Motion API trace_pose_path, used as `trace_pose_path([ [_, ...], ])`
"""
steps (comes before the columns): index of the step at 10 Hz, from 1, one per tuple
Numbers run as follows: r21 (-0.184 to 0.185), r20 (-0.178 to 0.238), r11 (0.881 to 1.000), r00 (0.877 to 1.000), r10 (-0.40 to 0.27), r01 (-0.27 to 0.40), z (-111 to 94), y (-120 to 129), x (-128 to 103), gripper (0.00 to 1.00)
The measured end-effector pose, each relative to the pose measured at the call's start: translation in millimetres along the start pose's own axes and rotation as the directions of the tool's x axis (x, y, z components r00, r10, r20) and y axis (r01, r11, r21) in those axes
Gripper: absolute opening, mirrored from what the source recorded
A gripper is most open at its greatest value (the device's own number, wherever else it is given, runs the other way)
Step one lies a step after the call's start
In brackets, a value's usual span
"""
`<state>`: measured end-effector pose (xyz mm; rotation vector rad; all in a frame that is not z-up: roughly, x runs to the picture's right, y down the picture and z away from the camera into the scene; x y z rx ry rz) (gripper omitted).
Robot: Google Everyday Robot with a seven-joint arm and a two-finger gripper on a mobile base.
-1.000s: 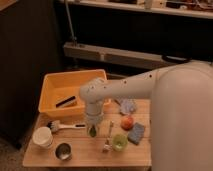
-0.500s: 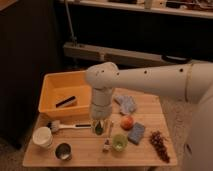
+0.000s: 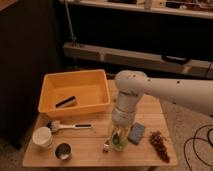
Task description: Place pepper in plastic cup
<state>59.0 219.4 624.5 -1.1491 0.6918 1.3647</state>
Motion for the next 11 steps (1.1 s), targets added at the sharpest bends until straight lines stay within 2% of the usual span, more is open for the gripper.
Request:
trace_pose_path([
  [2, -0.057, -0.039, 0.998, 0.999, 0.013, -0.015, 14, -30, 9, 0.0],
  [3, -0.065, -0.044, 0.998, 0.999, 0.01, -0.013, 17, -33, 13, 0.0],
  [4, -0.064, -0.038, 0.998, 0.999, -0.004, 0.001, 19, -34, 17, 0.0],
  [6, -0.033, -0.009, 0.993, 0.994, -0.112, 0.112, 20, -30, 30, 0.0],
  [7, -0.012, -0.003, 0.982, 0.982, -0.188, 0.188, 20, -27, 37, 0.0],
  [8, 0.002, 0.003, 0.963, 0.963, -0.268, 0.268, 20, -26, 44, 0.0],
  [9, 0.005, 0.008, 0.951, 0.951, -0.308, 0.308, 20, -27, 48, 0.0],
  [10, -0.009, 0.01, 0.946, 0.946, -0.325, 0.325, 19, -30, 50, 0.0],
  [11, -0.05, 0.01, 0.949, 0.951, -0.31, 0.31, 18, -39, 48, 0.0],
])
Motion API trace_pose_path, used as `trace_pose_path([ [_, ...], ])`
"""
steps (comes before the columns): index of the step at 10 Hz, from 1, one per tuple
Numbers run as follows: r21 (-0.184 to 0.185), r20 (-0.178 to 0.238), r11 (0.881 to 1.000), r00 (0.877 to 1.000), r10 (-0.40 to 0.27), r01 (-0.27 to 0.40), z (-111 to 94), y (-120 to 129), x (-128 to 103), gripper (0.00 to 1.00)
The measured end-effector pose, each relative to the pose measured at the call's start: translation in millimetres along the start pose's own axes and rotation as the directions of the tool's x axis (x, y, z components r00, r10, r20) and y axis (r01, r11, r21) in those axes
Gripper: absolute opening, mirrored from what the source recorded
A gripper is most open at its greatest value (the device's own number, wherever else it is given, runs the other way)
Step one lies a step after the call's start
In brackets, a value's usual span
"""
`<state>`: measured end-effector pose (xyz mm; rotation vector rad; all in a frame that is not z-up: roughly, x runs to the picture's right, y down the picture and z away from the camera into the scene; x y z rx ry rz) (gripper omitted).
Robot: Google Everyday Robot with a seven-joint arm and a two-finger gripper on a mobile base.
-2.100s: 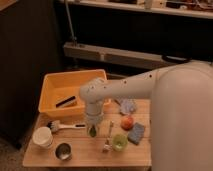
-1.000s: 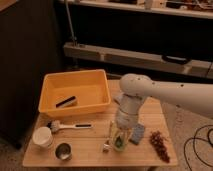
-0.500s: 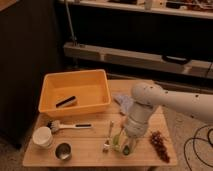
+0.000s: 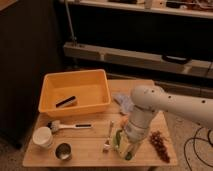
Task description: Place pepper in plastic cup
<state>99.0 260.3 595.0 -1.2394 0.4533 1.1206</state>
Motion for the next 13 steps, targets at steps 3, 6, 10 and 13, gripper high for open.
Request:
trace_pose_path([
  [3, -0.157, -0.003, 0.987, 1.0, 0.031, -0.031, 1, -31, 6, 0.0],
  [6, -0.258, 0.055, 0.966, 0.998, 0.028, -0.013, 1, -44, 13, 0.0],
  [10, -0.314, 0.094, 0.948, 0.995, -0.024, 0.053, 17, -18, 10, 0.0],
  [13, -0.34, 0.087, 0.938, 0.995, -0.042, 0.07, 28, -11, 6, 0.0],
])
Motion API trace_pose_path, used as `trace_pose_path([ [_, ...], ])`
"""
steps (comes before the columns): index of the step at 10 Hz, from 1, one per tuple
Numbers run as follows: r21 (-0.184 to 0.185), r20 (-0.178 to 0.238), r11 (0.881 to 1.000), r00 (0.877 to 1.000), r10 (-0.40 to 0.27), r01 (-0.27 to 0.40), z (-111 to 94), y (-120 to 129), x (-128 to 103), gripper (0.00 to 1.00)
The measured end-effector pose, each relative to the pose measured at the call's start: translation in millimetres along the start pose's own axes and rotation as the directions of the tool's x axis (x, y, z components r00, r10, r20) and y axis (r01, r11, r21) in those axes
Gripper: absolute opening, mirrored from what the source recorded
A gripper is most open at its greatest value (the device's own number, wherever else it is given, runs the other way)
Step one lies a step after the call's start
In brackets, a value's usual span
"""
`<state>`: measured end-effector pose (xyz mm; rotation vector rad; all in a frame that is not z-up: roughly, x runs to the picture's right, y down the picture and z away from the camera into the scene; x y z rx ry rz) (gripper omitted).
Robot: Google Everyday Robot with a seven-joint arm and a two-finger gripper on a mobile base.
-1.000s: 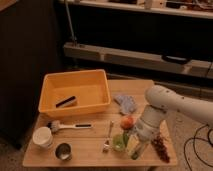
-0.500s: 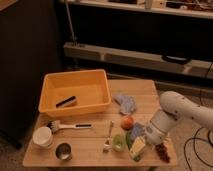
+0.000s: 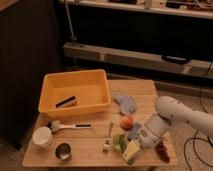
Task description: Place pepper in plastic cup
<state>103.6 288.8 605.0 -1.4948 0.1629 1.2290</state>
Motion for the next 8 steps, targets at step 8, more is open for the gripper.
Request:
trace_pose_path([
  [8, -0.067, -0.078, 0.996, 0.996, 0.048, -0.054, 44, 11, -14, 0.0],
])
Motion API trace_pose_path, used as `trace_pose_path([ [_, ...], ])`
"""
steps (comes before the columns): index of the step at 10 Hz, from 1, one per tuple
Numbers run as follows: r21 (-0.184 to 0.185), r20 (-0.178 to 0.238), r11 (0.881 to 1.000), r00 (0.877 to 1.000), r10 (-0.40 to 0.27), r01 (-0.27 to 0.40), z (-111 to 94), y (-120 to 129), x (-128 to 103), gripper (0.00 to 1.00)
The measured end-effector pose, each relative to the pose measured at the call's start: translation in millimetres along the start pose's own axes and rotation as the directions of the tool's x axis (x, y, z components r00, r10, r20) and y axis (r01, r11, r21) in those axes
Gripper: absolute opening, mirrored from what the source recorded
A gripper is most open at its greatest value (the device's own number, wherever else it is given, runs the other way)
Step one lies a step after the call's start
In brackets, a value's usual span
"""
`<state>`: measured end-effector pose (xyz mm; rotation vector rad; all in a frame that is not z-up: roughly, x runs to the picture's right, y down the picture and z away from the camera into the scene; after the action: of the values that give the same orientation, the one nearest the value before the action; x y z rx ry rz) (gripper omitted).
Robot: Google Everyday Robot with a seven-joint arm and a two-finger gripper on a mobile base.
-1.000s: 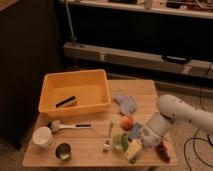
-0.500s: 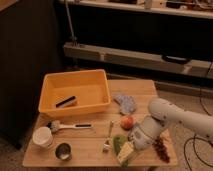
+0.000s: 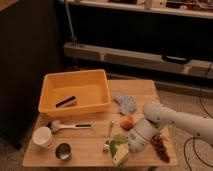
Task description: Place pepper in plastic cup
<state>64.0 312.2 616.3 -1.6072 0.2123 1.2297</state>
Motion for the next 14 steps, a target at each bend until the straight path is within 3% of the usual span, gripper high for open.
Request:
trace_pose_path([
  [3, 0.017, 0.028, 1.0, 0.999, 0.019, -0.019, -10, 4, 8, 0.0],
  [6, 0.005, 0.056, 0.999, 0.998, 0.038, -0.038, -24, 2, 12, 0.0],
  [14, -0.01, 0.024, 0.989, 0.989, 0.146, -0.146, -36, -11, -7, 0.0],
])
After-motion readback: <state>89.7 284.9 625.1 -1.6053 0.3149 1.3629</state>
